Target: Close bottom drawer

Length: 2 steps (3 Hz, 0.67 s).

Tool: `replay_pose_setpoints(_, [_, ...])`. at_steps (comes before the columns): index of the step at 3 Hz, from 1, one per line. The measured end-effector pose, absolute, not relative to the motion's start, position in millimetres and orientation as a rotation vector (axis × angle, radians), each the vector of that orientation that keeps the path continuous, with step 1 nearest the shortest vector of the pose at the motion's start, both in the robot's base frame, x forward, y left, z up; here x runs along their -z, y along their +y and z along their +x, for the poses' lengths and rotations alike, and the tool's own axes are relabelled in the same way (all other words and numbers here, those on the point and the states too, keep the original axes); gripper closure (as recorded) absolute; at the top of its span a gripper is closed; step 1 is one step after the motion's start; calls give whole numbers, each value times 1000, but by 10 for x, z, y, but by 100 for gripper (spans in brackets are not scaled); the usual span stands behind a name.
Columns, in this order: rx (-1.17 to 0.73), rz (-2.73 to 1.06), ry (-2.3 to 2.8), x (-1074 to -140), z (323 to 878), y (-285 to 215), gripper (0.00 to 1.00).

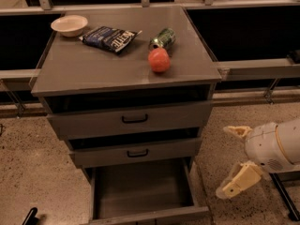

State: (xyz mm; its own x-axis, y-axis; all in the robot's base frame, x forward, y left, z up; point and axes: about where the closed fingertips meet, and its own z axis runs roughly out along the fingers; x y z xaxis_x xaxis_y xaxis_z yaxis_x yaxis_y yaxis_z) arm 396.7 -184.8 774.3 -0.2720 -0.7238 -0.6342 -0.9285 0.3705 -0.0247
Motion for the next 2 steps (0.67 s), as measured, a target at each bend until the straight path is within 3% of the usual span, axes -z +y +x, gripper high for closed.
replay_pose_setpoints(2, [-635,-1323,1870,-7229,3899,-1433,0])
